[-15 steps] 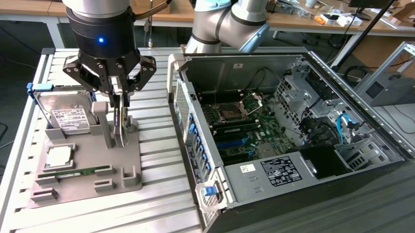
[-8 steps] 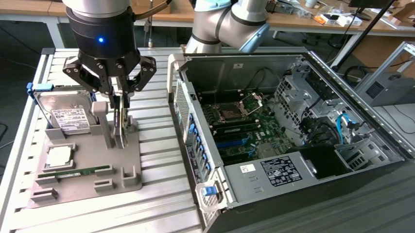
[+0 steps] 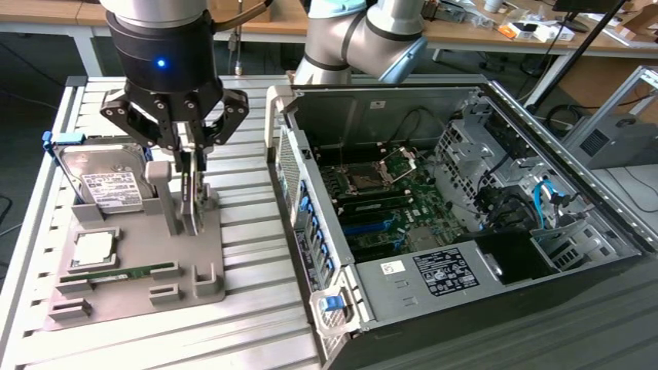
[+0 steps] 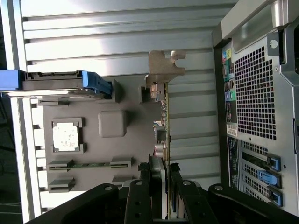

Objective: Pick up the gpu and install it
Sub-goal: 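Pick up the gpu and move the gpu toward the slot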

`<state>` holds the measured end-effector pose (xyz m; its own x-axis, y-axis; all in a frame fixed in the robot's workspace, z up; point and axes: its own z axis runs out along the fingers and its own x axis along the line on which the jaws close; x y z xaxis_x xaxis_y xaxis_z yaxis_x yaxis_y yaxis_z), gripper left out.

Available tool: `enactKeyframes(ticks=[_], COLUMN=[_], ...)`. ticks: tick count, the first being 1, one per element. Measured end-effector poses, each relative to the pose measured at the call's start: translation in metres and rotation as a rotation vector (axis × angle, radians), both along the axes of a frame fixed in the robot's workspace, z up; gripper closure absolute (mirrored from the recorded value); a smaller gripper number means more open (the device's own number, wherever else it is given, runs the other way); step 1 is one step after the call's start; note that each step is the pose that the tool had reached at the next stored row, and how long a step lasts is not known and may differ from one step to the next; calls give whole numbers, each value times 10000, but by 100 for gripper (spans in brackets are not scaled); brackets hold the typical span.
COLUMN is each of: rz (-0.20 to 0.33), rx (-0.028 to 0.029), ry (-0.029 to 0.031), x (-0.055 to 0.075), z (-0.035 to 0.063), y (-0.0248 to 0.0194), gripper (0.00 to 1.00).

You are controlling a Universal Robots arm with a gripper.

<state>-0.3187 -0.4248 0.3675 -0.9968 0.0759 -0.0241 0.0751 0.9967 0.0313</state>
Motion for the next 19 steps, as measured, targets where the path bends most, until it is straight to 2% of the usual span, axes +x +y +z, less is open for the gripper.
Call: enactKeyframes(ticks=[15,19], rz=[0,0], rx=[-1,0], ry=[0,0], x=[6,6], z=[126,241], y=[0,0], gripper=[73,73])
